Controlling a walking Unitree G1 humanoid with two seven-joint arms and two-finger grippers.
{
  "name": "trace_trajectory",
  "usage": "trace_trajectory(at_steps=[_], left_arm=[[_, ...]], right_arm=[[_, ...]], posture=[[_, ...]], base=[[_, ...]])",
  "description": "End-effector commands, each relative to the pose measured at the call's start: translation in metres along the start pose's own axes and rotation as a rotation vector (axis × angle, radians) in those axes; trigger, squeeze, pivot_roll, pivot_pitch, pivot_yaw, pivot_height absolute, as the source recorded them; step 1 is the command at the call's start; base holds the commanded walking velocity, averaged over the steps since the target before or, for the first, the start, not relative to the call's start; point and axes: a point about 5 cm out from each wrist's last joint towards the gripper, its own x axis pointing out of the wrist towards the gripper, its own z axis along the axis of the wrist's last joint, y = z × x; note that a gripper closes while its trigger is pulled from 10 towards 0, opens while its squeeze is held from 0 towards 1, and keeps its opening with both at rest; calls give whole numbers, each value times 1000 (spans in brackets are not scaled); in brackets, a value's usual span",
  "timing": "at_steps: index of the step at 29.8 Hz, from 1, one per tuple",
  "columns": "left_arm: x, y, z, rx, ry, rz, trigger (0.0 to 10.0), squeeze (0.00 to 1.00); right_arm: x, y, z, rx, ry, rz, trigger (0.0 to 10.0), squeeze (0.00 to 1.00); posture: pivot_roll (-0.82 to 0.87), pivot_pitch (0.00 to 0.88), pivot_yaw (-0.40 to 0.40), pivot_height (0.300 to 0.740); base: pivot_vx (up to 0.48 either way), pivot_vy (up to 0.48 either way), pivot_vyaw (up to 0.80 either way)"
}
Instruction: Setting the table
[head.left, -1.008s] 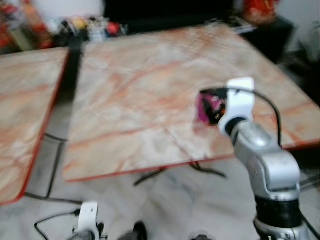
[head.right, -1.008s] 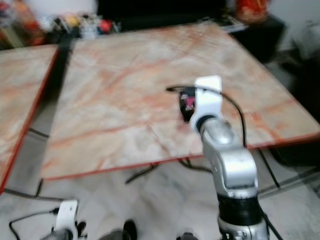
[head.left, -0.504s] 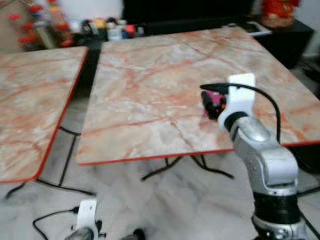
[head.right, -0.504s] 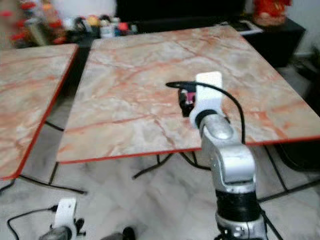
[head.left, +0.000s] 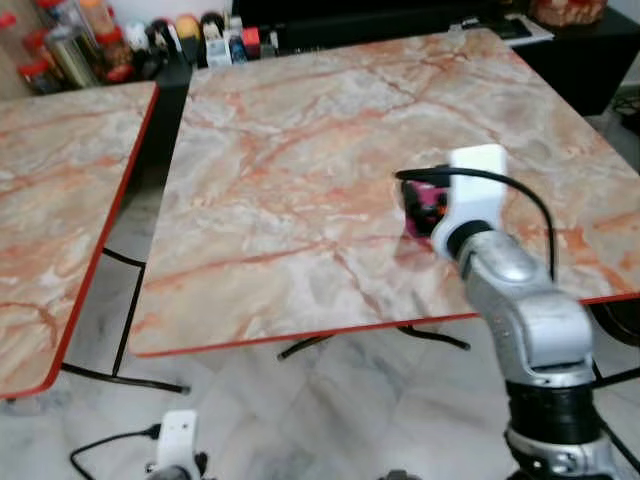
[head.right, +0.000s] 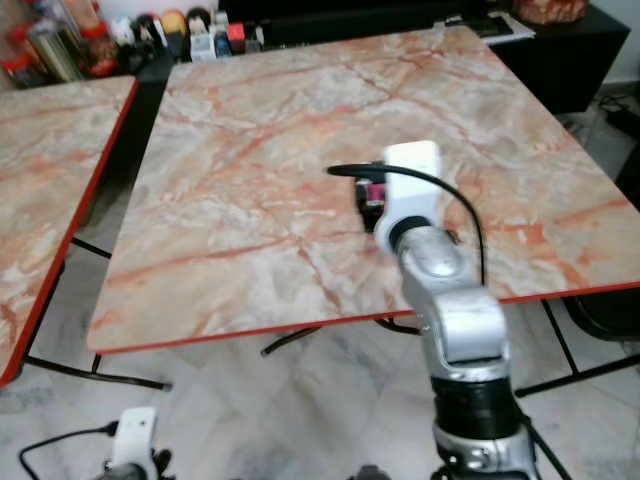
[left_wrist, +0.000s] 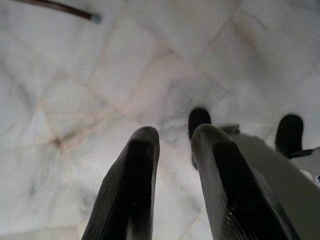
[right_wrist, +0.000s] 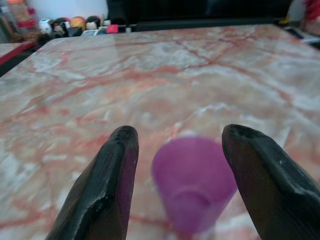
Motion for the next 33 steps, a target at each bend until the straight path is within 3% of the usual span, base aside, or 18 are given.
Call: trace_trajectory(at_steps=[1,15,21,33], left_arm=[[-2,12,-7,20,28,25,10000,0],[-2,12,-7,23,29,25,10000,0],[-2,12,-7,18,28,25,10000,0],[-2,14,-7,27,36,14,10000,0]], right_arm=[[0,13,5,1,-19,46,10000,0],[0,13,2,5,-1,50,10000,0],[-1,17,2,-7,7,72,10000,0],[-22,33,9,-107,38,159,10000,0]], posture=[[-121,177,63,740],[-125,181,67,740],[-123,184,70,740],[-133,191,87,740]], base=[[337,0,0],[327,0,0],[0,0,0],[0,0,0]])
